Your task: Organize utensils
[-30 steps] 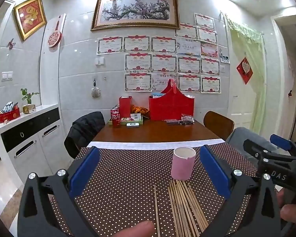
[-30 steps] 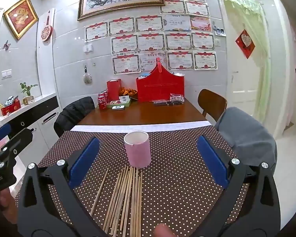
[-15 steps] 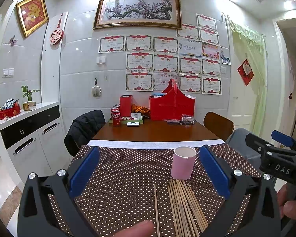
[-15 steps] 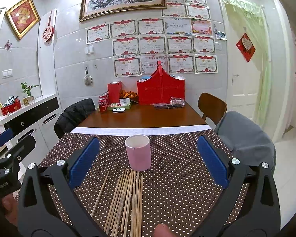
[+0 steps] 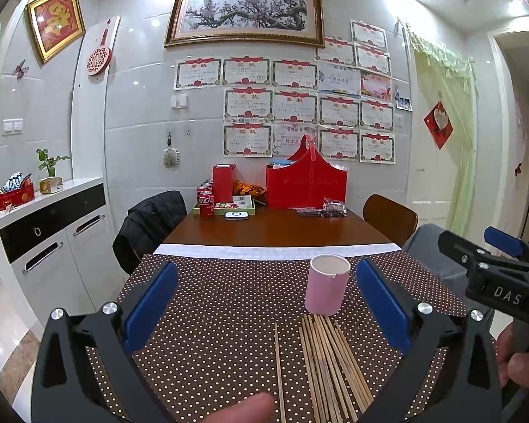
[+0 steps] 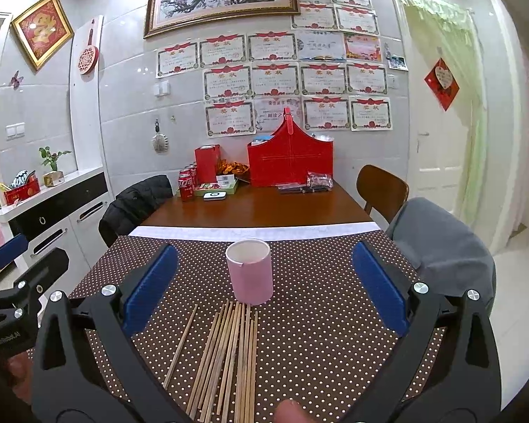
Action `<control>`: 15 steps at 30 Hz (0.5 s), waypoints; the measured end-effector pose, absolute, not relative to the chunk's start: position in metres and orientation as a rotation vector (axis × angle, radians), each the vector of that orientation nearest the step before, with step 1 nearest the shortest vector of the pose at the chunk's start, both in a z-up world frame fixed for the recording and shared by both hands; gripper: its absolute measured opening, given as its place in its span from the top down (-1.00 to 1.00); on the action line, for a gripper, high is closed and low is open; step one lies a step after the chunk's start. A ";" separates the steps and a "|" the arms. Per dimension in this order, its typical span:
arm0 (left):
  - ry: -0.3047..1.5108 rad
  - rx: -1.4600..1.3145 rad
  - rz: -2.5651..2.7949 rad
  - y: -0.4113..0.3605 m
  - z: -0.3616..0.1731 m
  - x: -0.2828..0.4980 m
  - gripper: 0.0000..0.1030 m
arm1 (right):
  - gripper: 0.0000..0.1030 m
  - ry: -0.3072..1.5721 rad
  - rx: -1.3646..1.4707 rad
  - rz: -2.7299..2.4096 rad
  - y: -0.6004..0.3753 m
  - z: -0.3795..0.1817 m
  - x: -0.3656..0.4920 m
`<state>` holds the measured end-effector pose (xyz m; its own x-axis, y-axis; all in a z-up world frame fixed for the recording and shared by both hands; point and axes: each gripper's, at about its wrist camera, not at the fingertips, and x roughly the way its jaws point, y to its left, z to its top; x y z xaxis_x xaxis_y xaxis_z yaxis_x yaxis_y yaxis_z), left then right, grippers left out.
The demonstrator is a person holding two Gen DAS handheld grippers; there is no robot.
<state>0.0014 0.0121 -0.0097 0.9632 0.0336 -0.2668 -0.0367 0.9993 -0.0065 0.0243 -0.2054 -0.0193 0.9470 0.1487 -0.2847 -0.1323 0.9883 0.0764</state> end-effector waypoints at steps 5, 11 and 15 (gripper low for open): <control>0.275 -0.005 0.034 0.011 -0.010 0.003 -0.93 | -0.89 0.294 0.058 0.142 -0.205 -0.021 0.024; 0.280 -0.005 0.037 0.011 -0.011 0.004 -0.93 | -0.89 0.293 0.057 0.142 -0.205 -0.021 0.024; 0.278 -0.005 0.038 0.011 -0.012 0.004 -0.93 | -0.89 0.293 0.060 0.141 -0.205 -0.022 0.024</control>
<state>0.0038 0.0109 -0.0119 0.9608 0.0364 -0.2748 -0.0377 0.9993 0.0007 0.0242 -0.2054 -0.0220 0.9476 0.1472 -0.2835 -0.1299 0.9884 0.0791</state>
